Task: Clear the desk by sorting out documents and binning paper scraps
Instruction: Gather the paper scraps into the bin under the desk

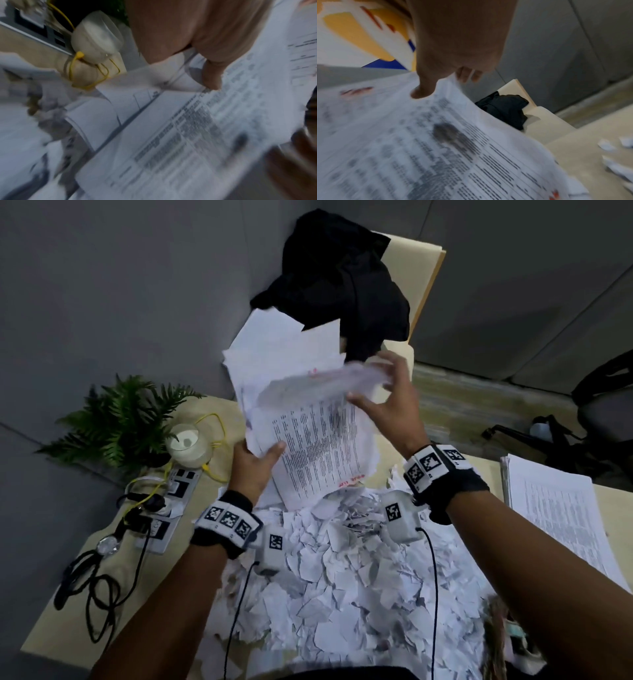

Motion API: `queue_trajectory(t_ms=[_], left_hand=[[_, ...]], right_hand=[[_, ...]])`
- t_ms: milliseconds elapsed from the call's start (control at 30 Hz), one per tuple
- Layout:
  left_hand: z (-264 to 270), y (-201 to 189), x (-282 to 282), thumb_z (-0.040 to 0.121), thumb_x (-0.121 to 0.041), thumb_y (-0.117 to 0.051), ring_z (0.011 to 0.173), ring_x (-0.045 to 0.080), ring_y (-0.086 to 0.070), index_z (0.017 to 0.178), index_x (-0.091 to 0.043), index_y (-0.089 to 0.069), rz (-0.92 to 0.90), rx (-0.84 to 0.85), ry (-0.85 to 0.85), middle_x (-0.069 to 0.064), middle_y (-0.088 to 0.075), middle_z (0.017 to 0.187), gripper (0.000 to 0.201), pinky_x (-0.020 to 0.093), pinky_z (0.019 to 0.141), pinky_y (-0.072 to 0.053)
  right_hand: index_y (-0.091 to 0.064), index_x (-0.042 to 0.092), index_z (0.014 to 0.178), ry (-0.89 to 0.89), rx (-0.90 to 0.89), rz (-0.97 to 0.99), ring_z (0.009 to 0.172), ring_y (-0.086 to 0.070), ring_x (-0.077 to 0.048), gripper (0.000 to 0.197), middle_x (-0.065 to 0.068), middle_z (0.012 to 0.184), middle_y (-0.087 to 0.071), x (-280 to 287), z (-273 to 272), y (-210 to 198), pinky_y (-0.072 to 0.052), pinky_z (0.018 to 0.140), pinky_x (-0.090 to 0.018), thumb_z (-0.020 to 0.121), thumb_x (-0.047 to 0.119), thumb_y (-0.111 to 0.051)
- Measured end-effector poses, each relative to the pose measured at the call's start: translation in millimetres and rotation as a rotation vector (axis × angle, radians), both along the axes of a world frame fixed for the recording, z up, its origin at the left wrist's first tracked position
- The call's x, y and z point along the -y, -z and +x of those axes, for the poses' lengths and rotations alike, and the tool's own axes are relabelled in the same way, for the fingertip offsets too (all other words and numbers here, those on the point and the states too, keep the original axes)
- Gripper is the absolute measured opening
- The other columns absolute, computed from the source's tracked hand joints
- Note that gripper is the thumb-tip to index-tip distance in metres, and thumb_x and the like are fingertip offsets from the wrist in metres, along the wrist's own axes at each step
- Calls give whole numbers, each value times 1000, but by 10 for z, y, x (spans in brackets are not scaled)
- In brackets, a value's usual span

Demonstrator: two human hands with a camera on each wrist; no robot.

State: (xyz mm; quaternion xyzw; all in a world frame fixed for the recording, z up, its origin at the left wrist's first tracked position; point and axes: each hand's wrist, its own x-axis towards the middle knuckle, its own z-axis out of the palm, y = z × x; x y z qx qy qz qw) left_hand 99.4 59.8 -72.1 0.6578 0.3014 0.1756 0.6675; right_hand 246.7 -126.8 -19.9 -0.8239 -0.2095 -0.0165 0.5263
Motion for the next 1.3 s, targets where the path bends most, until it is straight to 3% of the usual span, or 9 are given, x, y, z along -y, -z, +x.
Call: queue_trajectory(t_ms=[133,333,400,500,633,800,967,1100,1300], left_hand=[[-39,-113,-287,81,-8,-75,83,-17,-61,109,-24,-57,-46,50,57,-16,-64,101,37,4,74,-47],[-203,2,-430,61,-12,-88,104,5,-65,122,-11,-58,-77,-80,232,0,-69,113,68,26,89,-54],[-293,23,-420,56,-6,-89,97,12,-68,118,2,-60,-82,-60,205,2,-72,104,69,28,85,-55],[-359,-33,-362,55,-9,-87,89,15,-69,97,-8,-66,-96,-11,122,-3,-74,89,47,36,86,-53],[-230,-223,-269,72,-20,-83,96,10,-62,113,-14,-51,-128,-34,-37,-7,-65,101,52,35,93,-50],[-162,-271,-337,78,-18,-78,97,9,-69,102,-14,-67,-49,48,-22,-5,-74,96,27,31,91,-53],[-282,361,-336,53,-55,-87,125,25,-52,138,-8,-41,-111,-327,118,8,-52,140,107,35,98,-44],[-239,376,-291,78,-36,-78,112,21,-57,122,-2,-53,23,-346,72,3,-60,121,62,31,94,-44],[-205,403,-313,79,-48,-73,107,22,-54,120,-3,-46,9,-343,20,5,-56,114,67,40,97,-45]], right_hand=[[-27,25,145,-42,-430,51,133,-45,-13,114,-3,142,-50,95,39,164,-38,110,-35,54,40,-94],[-71,8,100,-288,-542,111,92,-72,-13,42,-2,98,-75,-10,-256,244,-57,77,-25,63,-4,-86],[-74,10,91,-263,-540,136,85,-72,-15,38,1,88,-76,-2,-323,358,-59,77,-31,61,-10,-84],[-72,3,98,-238,-586,159,91,-71,-19,40,-5,95,-76,-20,-403,412,-57,86,-36,63,-10,-84],[-69,11,107,-251,-553,240,102,-69,-21,41,-9,106,-74,-116,-457,307,-56,90,-34,69,3,-84],[-72,13,100,-169,-583,327,100,-70,-27,31,-10,103,-74,-155,-505,312,-55,90,-39,72,4,-82],[-66,19,107,-220,-714,56,106,-66,-27,45,-9,111,-71,-95,-650,740,-52,94,-54,70,-3,-80],[-61,38,101,-161,-578,87,107,-63,-30,45,-11,112,-68,-116,-709,836,-53,90,-54,76,5,-77],[-64,26,99,-92,-559,84,98,-67,-26,34,-11,107,-70,-193,-718,817,-57,85,-45,77,2,-77]])
